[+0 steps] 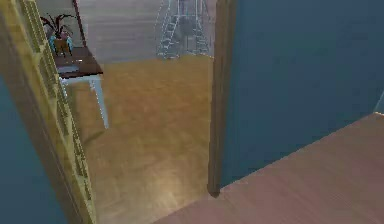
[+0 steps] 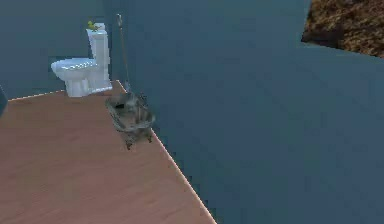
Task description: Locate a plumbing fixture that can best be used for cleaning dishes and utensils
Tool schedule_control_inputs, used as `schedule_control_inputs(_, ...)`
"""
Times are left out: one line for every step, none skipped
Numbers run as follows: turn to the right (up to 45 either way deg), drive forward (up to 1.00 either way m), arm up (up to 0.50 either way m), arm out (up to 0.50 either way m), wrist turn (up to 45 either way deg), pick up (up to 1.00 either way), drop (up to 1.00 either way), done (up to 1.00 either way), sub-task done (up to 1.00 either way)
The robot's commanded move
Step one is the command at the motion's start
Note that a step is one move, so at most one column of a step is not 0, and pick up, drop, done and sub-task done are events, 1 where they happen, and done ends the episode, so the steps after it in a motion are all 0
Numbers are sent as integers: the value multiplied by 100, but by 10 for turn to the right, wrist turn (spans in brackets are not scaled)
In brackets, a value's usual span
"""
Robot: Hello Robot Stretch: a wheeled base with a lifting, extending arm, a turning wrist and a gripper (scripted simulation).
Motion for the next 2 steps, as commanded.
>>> schedule_control_inputs(-450,0,0,0,0,0,0,0,0)
schedule_control_inputs(-450,0,0,0,0,0,0,0,0)
